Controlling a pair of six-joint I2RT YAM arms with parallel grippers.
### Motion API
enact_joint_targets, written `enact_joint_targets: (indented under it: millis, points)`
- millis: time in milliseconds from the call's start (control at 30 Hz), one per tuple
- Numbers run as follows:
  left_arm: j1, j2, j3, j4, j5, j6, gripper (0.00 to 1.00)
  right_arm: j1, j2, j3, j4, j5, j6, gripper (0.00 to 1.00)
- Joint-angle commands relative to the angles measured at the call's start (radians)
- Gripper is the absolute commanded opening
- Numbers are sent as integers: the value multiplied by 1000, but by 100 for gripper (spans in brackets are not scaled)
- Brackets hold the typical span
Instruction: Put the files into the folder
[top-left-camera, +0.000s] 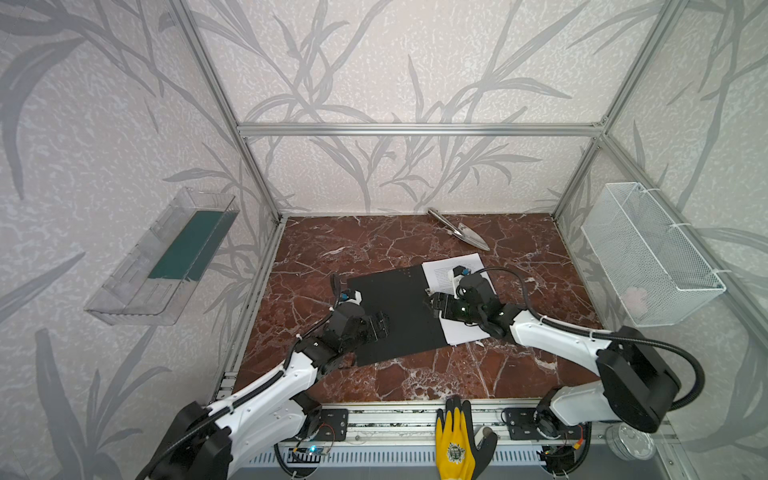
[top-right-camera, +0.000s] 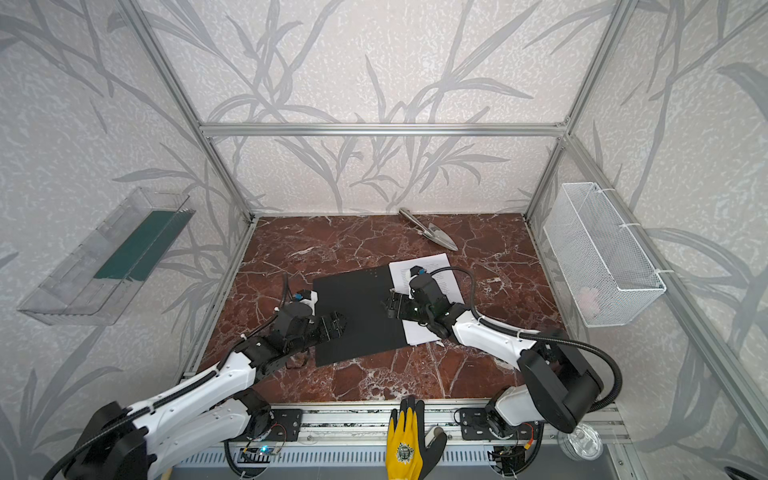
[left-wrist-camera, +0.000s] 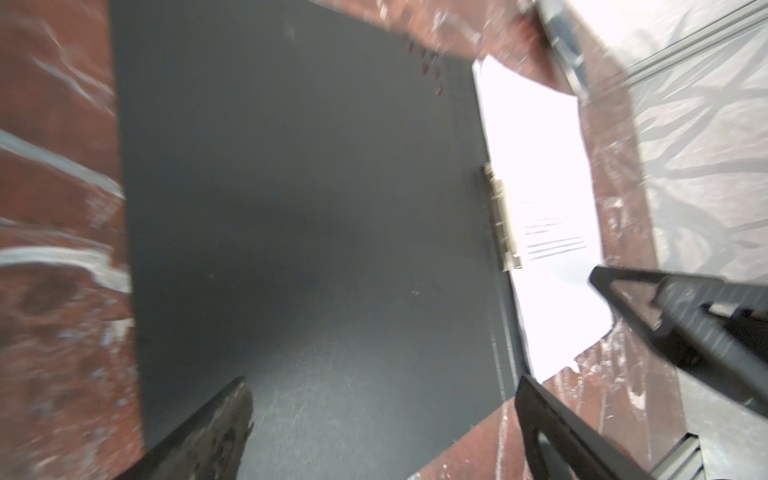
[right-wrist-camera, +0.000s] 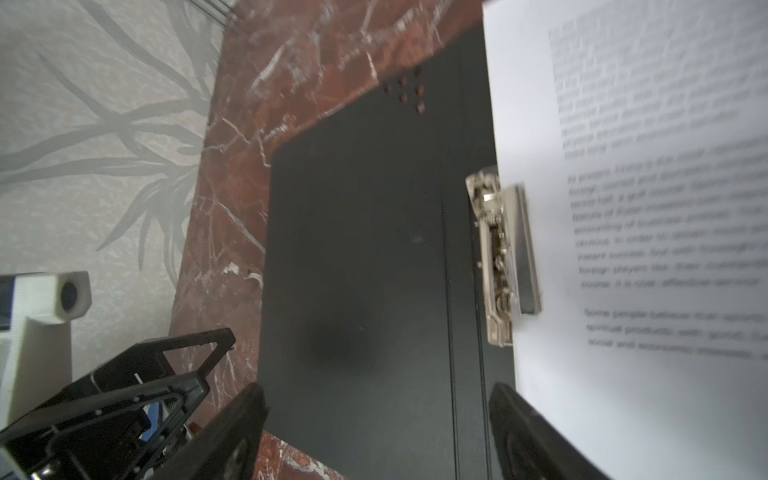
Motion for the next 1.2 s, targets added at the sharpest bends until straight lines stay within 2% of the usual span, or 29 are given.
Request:
enact_joint_targets:
  millis: [0, 67, 200, 267, 400, 633, 800, 933, 1167]
  points:
    - [5, -148, -46, -149, -115, 30, 99, -103, -67, 69, -280, 43, -156, 90]
    - [11, -242, -73, -209, -152, 31, 99, -176, -94, 94, -358, 41, -208, 97]
    - [50, -355, -120, -277, -163, 9, 99, -297, -140, 82, -436, 65, -261, 99]
    - [81, -352, -131, -273, -137, 8, 99, -364, -138, 57, -444, 47, -242, 99]
    - [139, -250, -136, -211, -43, 14, 99, -456, -120, -19, -398, 11, -217, 99]
    - [158, -86, -139, -148, 38, -22, 99, -489, -12, -27, -380, 28, -210, 99]
    - [157, -15, -132, -135, 136, -39, 99, -508, 115, 42, -454, 38, -212, 99]
    - [155, -6, -133, -197, 160, -43, 99, -510, 168, 55, -452, 41, -193, 99]
    - [152, 15, -200, -109, 210, -95, 98, -510, 171, 43, -421, -31, -191, 99]
